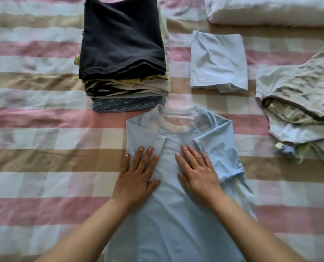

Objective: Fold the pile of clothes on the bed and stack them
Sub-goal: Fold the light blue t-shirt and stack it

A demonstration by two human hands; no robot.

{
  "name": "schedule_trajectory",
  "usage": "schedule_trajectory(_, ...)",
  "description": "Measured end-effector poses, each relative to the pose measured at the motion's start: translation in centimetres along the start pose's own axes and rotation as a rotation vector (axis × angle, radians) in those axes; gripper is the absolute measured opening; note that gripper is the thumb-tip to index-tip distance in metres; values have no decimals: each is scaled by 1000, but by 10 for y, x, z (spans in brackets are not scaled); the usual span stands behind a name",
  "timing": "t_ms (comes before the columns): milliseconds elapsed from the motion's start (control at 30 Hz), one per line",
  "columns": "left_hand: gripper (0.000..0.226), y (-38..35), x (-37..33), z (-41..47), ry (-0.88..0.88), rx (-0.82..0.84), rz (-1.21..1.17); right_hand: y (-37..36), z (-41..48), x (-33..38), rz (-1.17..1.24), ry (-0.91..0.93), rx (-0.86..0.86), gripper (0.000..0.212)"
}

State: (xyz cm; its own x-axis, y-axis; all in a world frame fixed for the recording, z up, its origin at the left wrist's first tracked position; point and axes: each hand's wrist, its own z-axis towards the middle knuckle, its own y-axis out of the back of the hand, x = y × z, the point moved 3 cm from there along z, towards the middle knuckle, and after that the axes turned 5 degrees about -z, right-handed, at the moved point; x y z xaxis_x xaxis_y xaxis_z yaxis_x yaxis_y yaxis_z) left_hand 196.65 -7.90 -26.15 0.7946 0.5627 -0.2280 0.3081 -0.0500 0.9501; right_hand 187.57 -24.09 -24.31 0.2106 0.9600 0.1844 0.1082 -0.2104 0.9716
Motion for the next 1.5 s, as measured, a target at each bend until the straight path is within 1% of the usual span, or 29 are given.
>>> schedule_trajectory(33, 65, 1, 1, -1, 10, -5, -16, -1, -4, -4, -5, 15, -12, 51)
schedule_trajectory(67, 64, 6, 3, 2, 43, -28, -65, 3, -4, -10, -10, 34, -84, 48)
schedule_trajectory(100, 60, 12, 9, 9, 106, -72, -141, 9, 0, -19, -3, 30, -203, 42)
schedule_trajectory(133, 54, 20, 17, 18, 198, -132, -232, 18, 7, -31, 30, -18, -325, 37)
schedule_trajectory(167, 51, 26, 28, 30, 311, -193, -317, 28, 15, -46, 70, -118, -410, 33)
schedule_trajectory(200, 52, 32, 40, 43, 425, -240, -397, 37, 26, -64, 114, -242, -434, 31)
schedule_trajectory(233, 53, 38, 51, 56, 505, -276, -479, 43, 37, -83, 143, -373, -381, 32)
schedule_trajectory(267, 54, 44, 61, 70, 540, -307, -546, 45, 49, -102, 151, -480, -262, 36)
schedule_trajectory(300, 54, 49, 70, 83, 546, -320, -610, 46, 60, -117, 153, -537, -125, 41)
schedule_trajectory(333, 57, 54, 76, 94, 544, -303, -680, 48, 69, -129, 173, -549, -11, 45)
schedule_trajectory(367, 61, 58, 82, 103, 540, -256, -760, 50, 75, -138, 211, -538, 60, 45)
schedule_trajectory(433, 67, 64, 91, 113, 541, -125, -818, 55, 85, -146, 311, -497, 133, 37)
schedule_trajectory(500, 60, 71, 98, 116, 499, 7, -705, 57, 91, -148, 340, -439, 227, 24)
schedule_trajectory(567, 48, 76, 97, 119, 401, 120, -571, 55, 95, -149, 223, -359, 325, 14)
schedule_trajectory(600, 39, 78, 96, 120, 367, 129, -507, 56, 97, -149, 154, -318, 341, 12)
schedule_trajectory(633, 29, 81, 95, 122, 356, 95, -464, 56, 101, -149, 102, -288, 327, 11)
schedule_trajectory(700, 18, 88, 95, 125, 390, -36, -446, 59, 107, -154, 93, -308, 252, 9)
schedule_trajectory(767, 13, 92, 97, 125, 479, -150, -555, 63, 111, -159, 166, -375, 155, 25)
schedule_trajectory(833, 8, 92, 98, 121, 530, -176, -682, 65, 112, -160, 241, -368, 115, 33)
schedule_trajectory(867, 8, 92, 98, 118, 524, -169, -698, 66, 110, -157, 283, -348, 113, 32)
schedule_trajectory(933, 8, 94, 95, 108, 481, -194, -700, 68, 100, -152, 352, -333, 73, 21)
schedule_trajectory(1000, 8, 101, 89, 92, 430, -318, -757, 77, 85, -146, 374, -345, -48, 12)
schedule_trajectory(1067, 7, 110, 78, 67, 315, -445, -711, 88, 61, -138, 343, -296, -164, 15)
schedule_trajectory(1100, 7, 113, 71, 52, 262, -474, -655, 92, 46, -133, 327, -259, -203, 17)
schedule_trajectory(1200, 8, 111, 56, 3, 164, -470, -543, 100, -8, -114, 250, -168, -313, 15)
schedule_trajectory(1267, 9, 105, 44, -33, 100, -466, -522, 99, -47, -100, 225, -127, -350, 5)
schedule_trajectory(1333, 4, 96, 32, -68, 57, -454, -498, 89, -85, -88, 211, -114, -372, 10)
schedule_trajectory(1400, 4, 77, 20, -101, 63, -418, -455, 72, -122, -78, 171, -110, -373, 17)
schedule_trajectory(1500, 6, 39, 5, -139, 171, -330, -493, 37, -167, -63, 140, -125, -336, 23)
